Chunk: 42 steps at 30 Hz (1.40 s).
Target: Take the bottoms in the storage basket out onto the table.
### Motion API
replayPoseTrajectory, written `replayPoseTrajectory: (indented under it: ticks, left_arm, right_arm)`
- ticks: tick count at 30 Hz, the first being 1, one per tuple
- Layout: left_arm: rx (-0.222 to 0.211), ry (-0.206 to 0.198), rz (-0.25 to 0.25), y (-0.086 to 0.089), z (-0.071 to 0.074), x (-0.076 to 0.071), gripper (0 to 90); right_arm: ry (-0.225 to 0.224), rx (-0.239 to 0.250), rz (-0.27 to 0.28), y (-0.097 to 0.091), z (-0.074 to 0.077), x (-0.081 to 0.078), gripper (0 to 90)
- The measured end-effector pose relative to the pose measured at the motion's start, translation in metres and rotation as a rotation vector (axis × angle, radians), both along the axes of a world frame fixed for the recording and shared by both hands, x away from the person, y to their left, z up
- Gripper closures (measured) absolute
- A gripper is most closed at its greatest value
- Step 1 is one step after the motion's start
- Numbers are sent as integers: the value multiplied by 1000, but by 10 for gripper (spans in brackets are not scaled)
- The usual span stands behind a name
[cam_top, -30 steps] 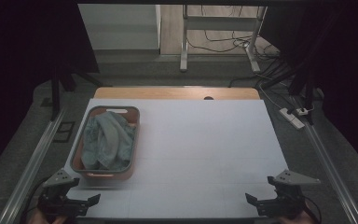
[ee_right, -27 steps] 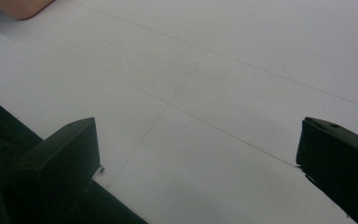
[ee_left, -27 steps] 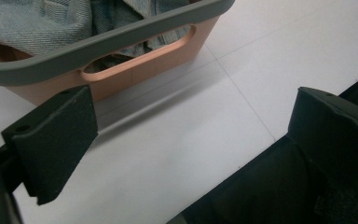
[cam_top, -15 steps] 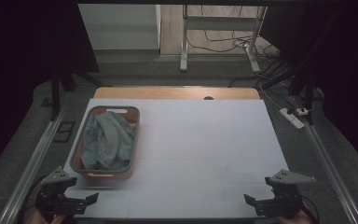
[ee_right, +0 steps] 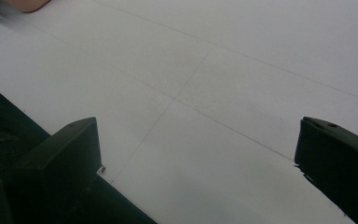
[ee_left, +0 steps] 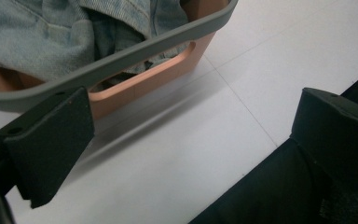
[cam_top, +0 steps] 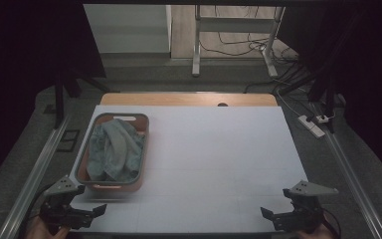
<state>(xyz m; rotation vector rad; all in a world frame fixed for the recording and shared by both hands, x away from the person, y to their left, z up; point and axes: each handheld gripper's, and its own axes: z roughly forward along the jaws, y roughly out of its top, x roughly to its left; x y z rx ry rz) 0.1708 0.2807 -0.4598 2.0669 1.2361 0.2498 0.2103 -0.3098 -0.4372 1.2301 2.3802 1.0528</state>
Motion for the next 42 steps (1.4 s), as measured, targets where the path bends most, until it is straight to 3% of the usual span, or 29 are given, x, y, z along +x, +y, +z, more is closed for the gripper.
replayPoseTrajectory:
  ticks: [6, 13, 33, 42]
  left_arm:
    - [-40, -15, -30, -1, 2, 4, 0]
    - [-31, -44, -14, -3, 9, 10, 0]
    - [-26, -21, 9, -3, 14, 35, 0]
    - [-17, -37, 7, -2, 17, 51, 1]
  right_arm:
    - [-1, 5, 2, 0, 0, 0, 0]
    - [-2, 5, 0, 0, 0, 0, 0]
    - [6, -1, 10, 1, -1, 0, 0]
    - [6, -5, 17, 1, -1, 0, 0]
